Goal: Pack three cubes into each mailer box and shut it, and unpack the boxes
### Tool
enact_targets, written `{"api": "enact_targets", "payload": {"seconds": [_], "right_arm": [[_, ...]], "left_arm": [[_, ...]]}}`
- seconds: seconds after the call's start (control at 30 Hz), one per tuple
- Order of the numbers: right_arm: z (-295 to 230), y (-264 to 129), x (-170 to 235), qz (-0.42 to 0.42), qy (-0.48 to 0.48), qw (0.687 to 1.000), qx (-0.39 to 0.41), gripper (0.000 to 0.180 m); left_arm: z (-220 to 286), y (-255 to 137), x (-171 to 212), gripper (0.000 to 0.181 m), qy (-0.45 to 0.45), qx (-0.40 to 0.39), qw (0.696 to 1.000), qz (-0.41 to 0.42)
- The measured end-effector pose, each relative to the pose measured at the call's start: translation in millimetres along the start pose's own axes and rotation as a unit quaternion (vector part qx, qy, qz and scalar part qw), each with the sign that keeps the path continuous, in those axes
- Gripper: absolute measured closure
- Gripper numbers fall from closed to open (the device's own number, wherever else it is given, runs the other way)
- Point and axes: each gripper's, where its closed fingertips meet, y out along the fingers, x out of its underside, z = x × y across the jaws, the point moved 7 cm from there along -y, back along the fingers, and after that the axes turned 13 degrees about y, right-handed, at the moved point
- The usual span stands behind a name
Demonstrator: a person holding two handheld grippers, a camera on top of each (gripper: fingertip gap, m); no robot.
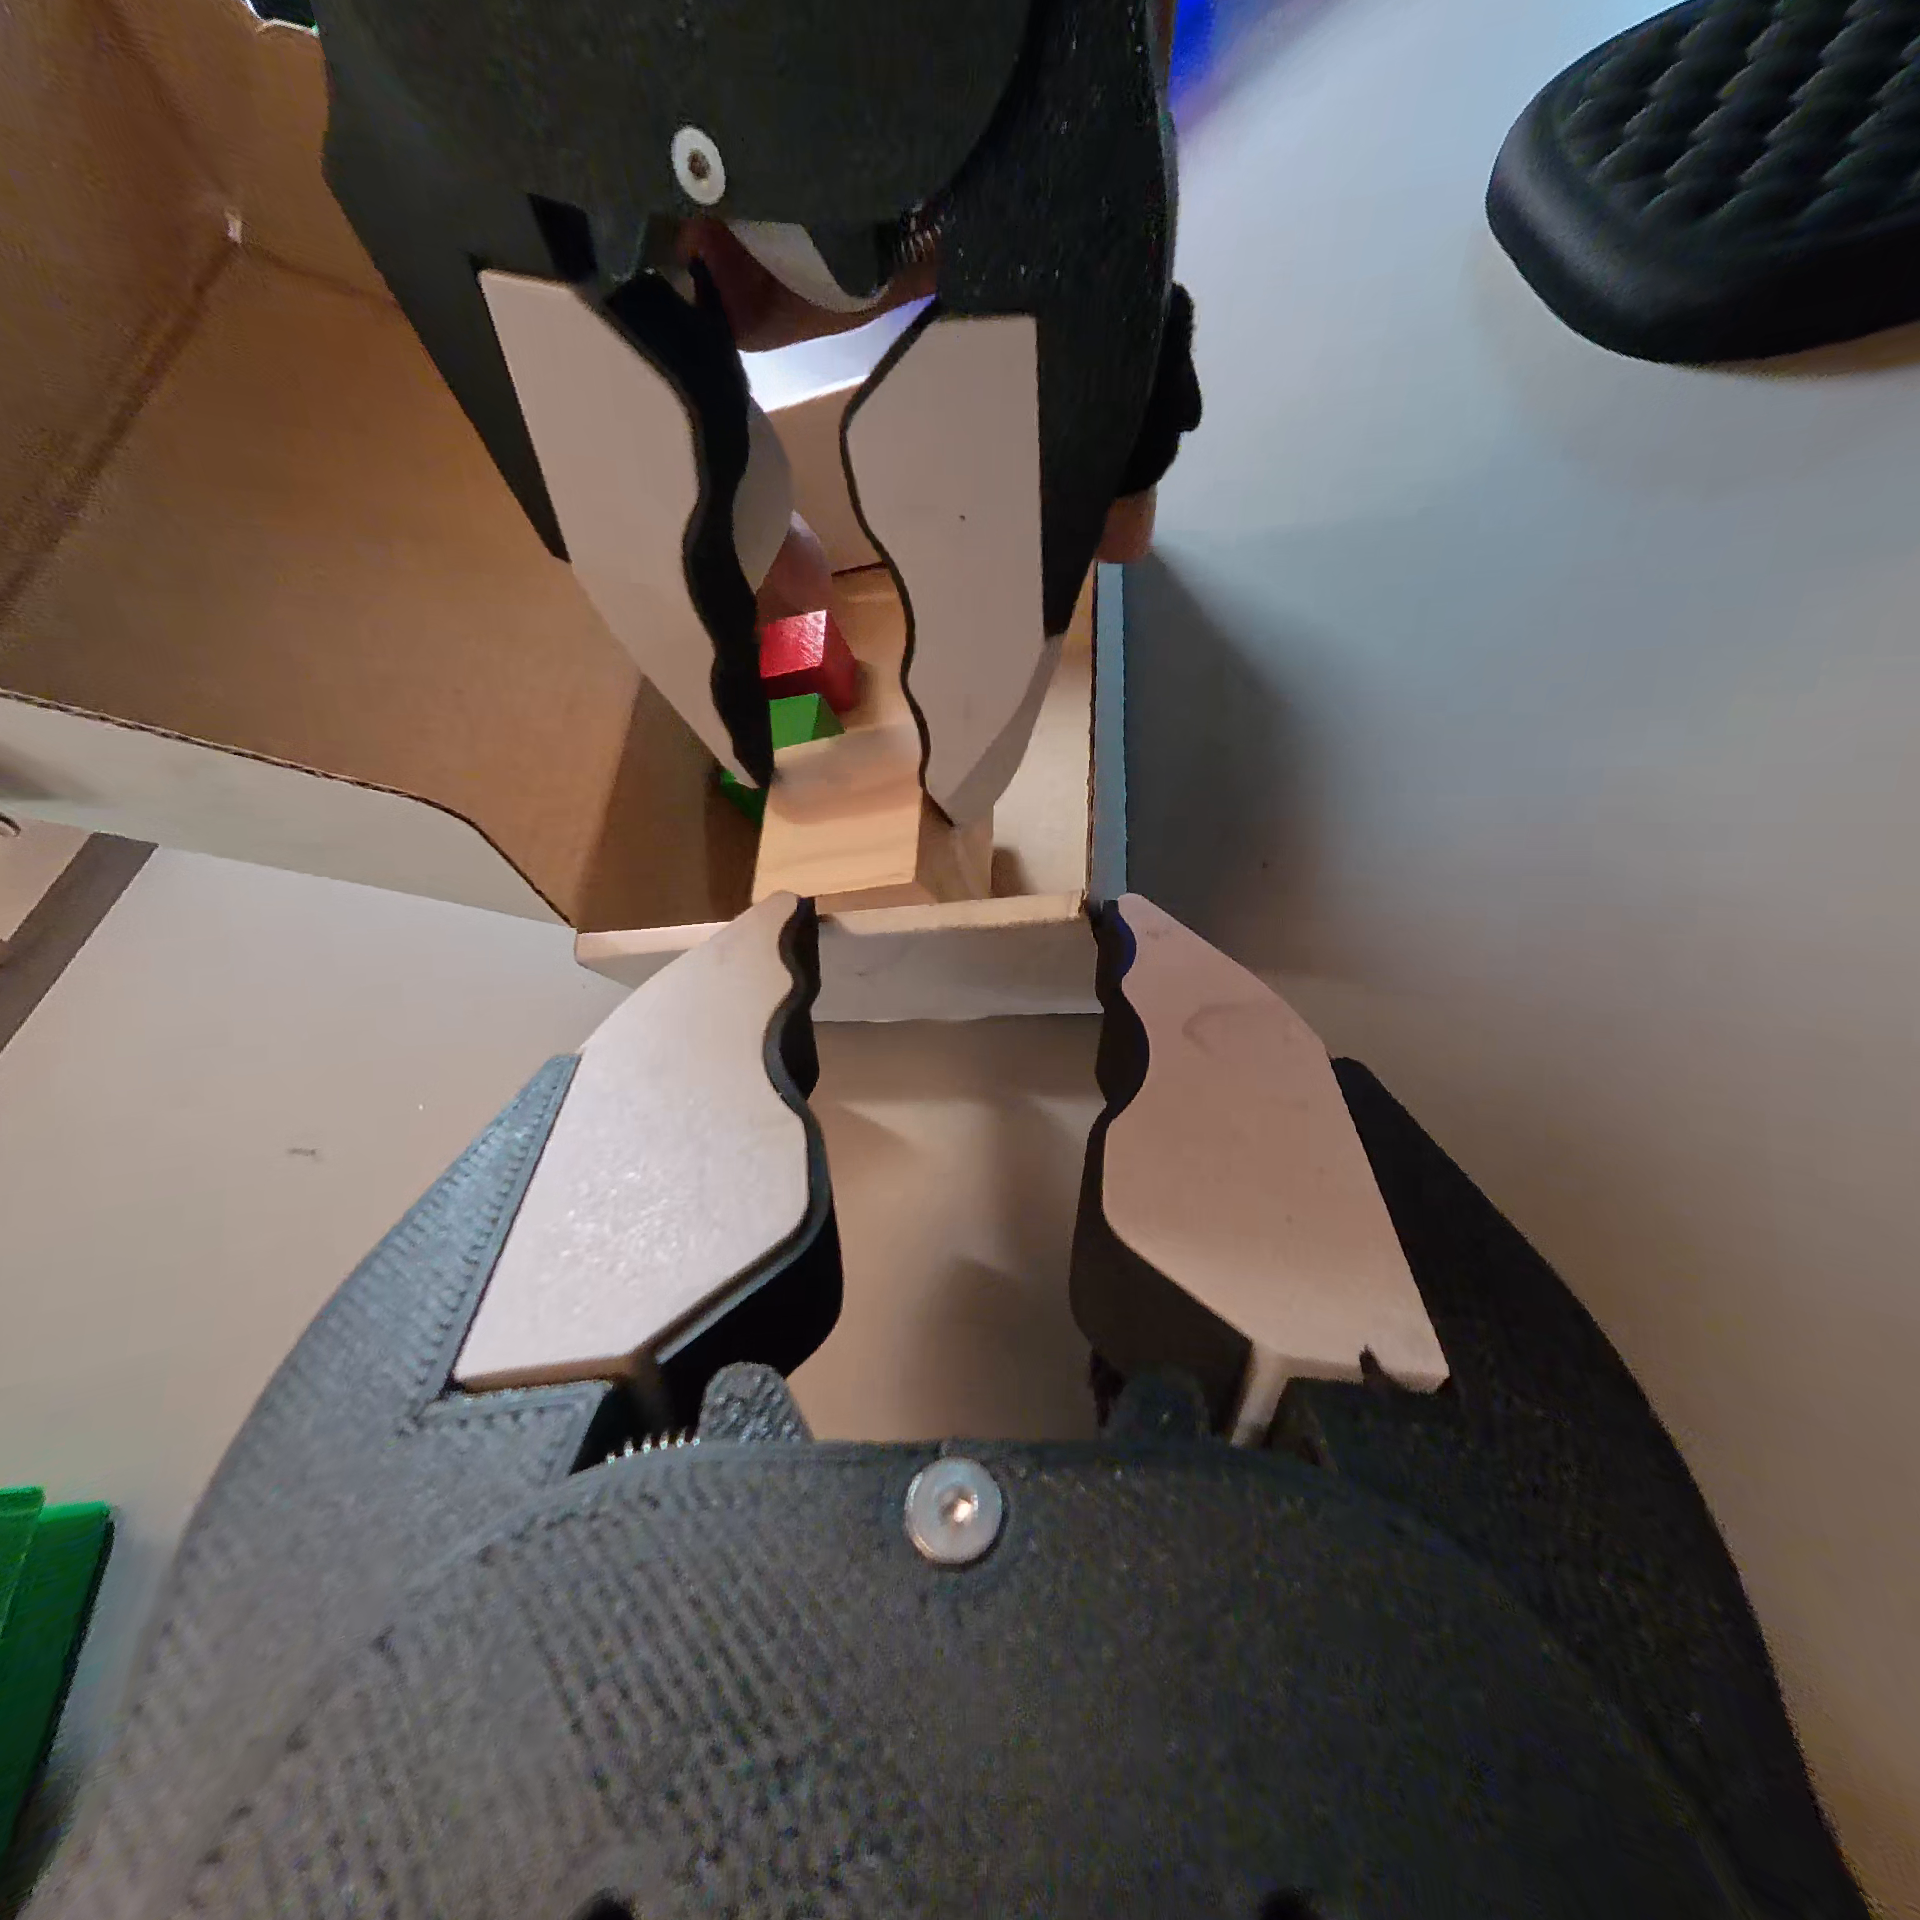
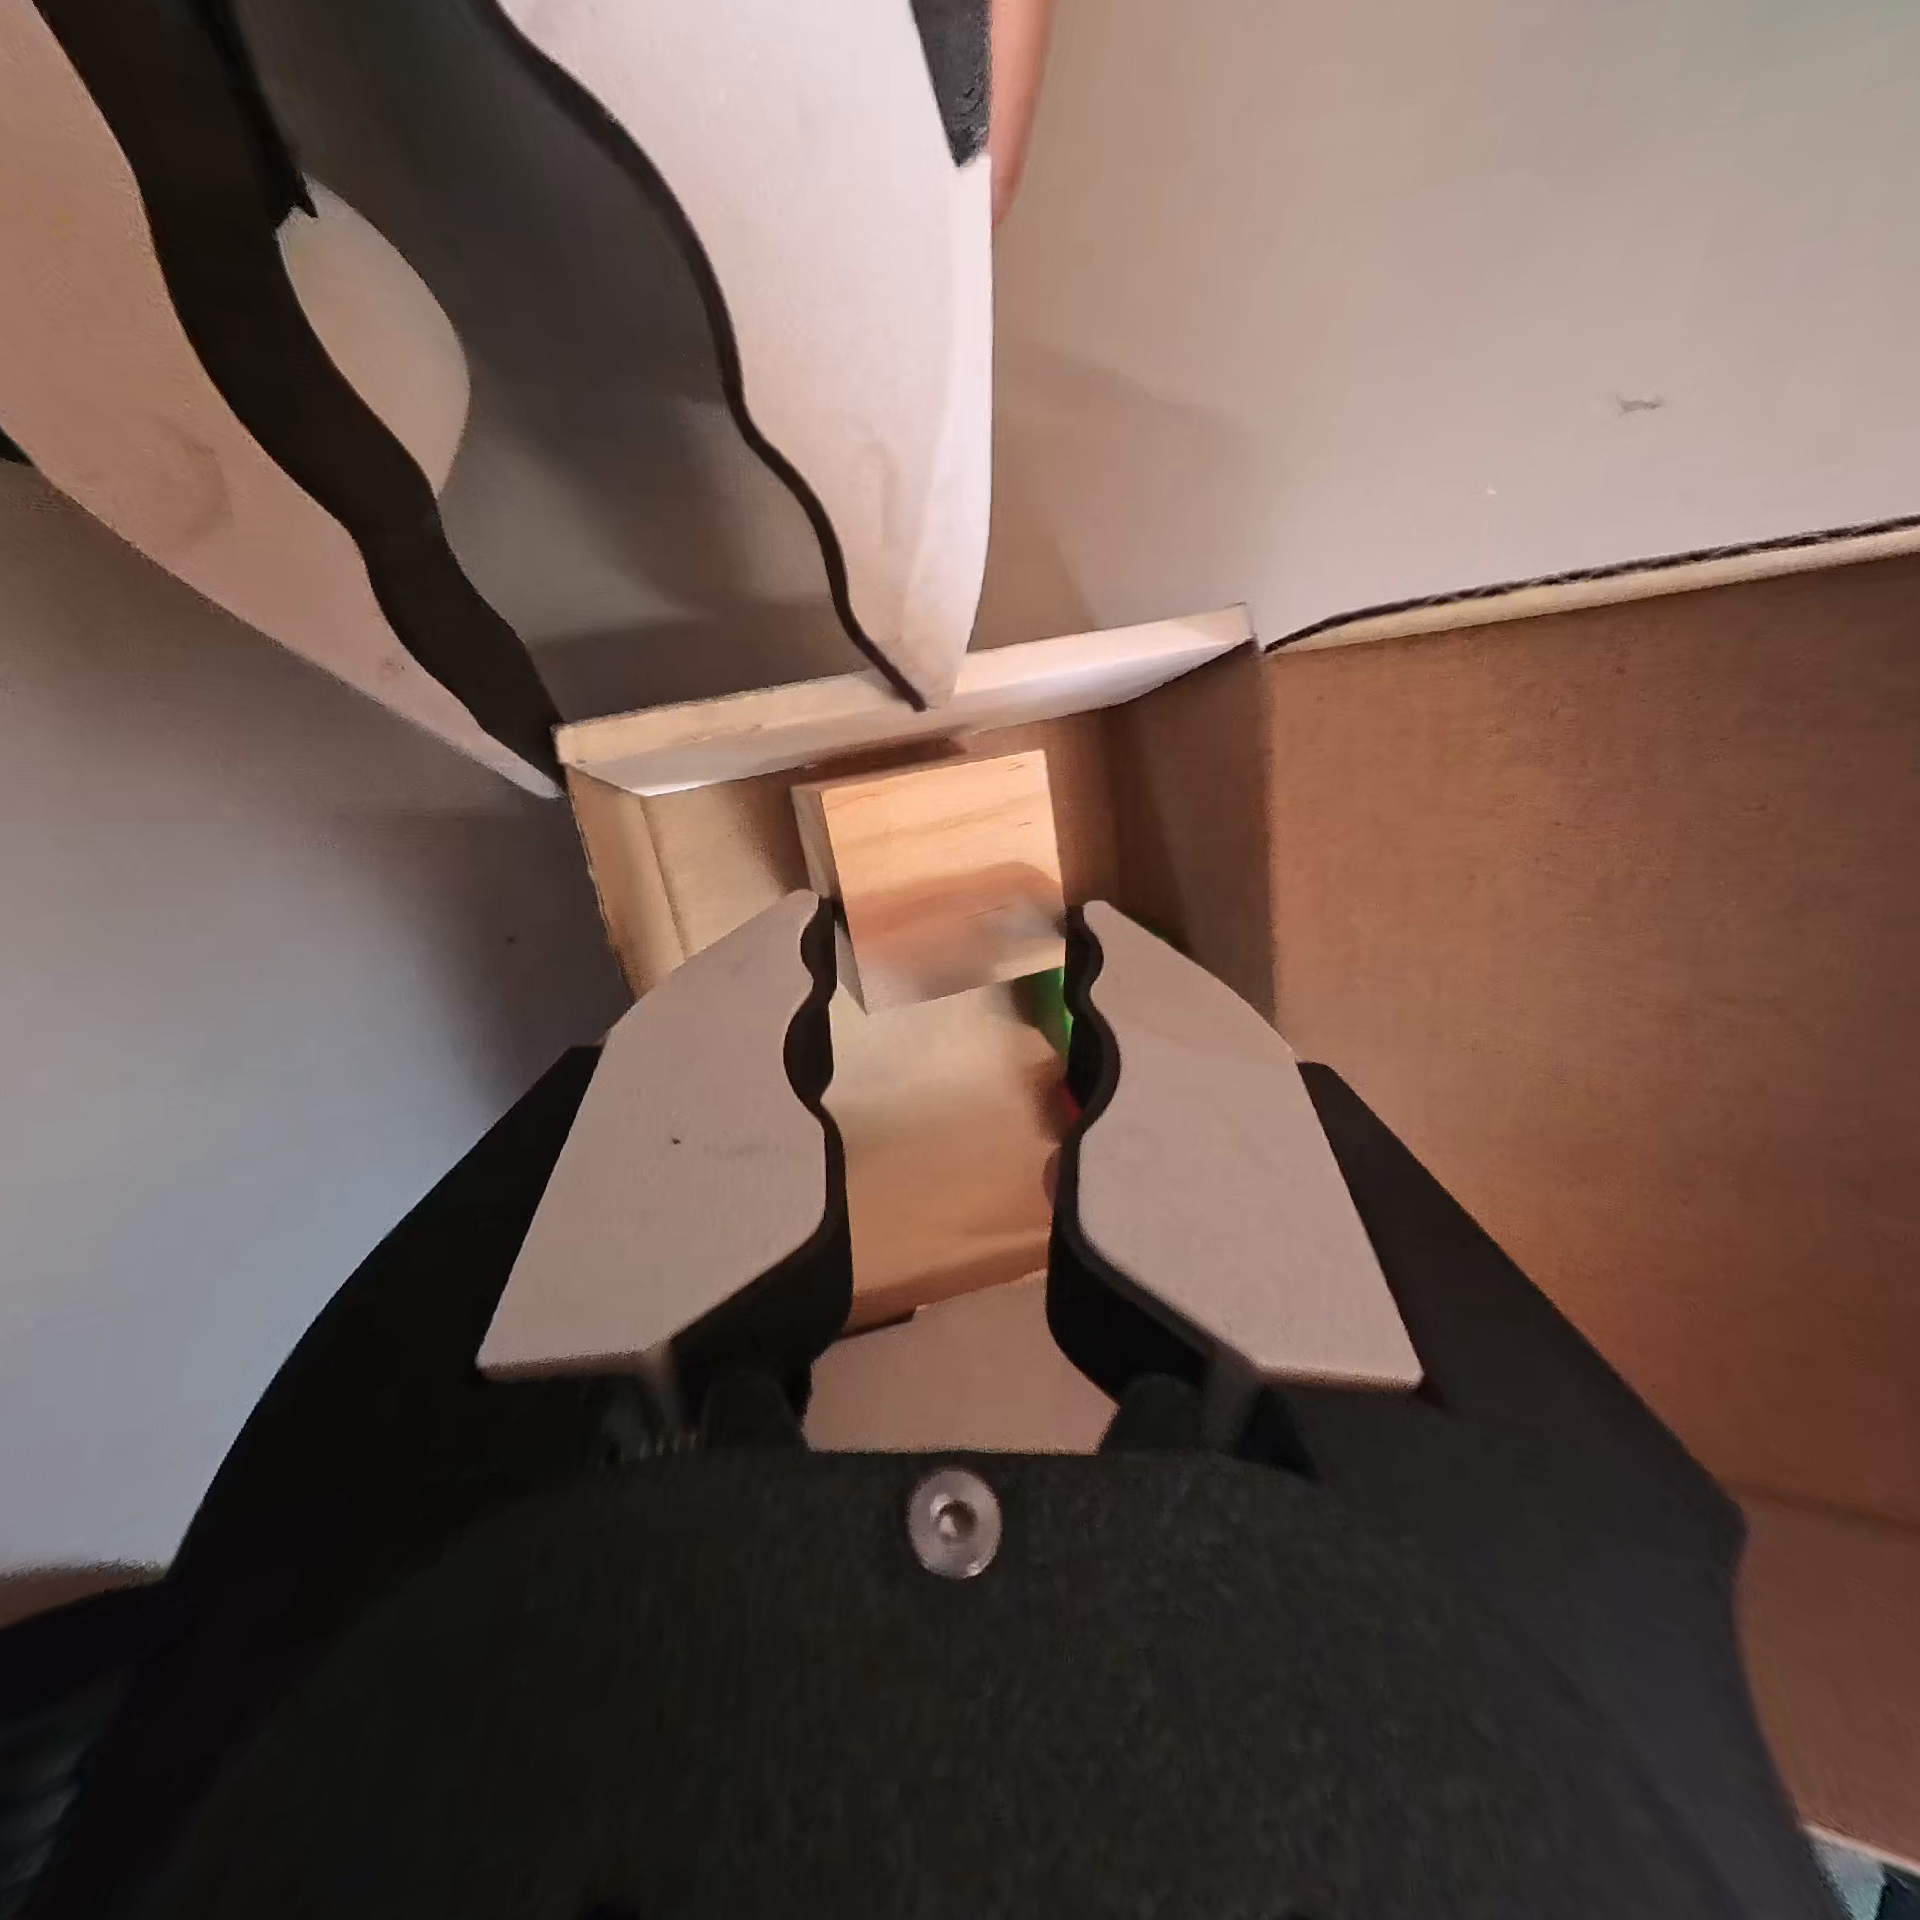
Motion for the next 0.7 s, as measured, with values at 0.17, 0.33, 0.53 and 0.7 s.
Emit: {"api": "enact_targets", "payload": {"seconds": [0.17,0.33,0.53,0.7], "right_arm": [[6,1,-5,-0.003,-0.016,1.000,0.002,0.125],[5,13,-4,-0.059,-0.025,0.998,-0.030,0.133],[15,5,-13,-0.016,-0.016,1.000,-0.003,0.136],[20,-12,-11,0.015,0.003,1.000,0.013,0.136]], "left_arm": [[0,0,0,0.130,0.002,0.000,1.000,0.001],[-1,0,1,0.130,0.002,-0.001,1.000,0.001],[-8,1,6,0.131,-0.002,-0.015,1.000,-0.002],[-10,2,7,0.131,0.000,-0.022,1.000,-0.002]]}}
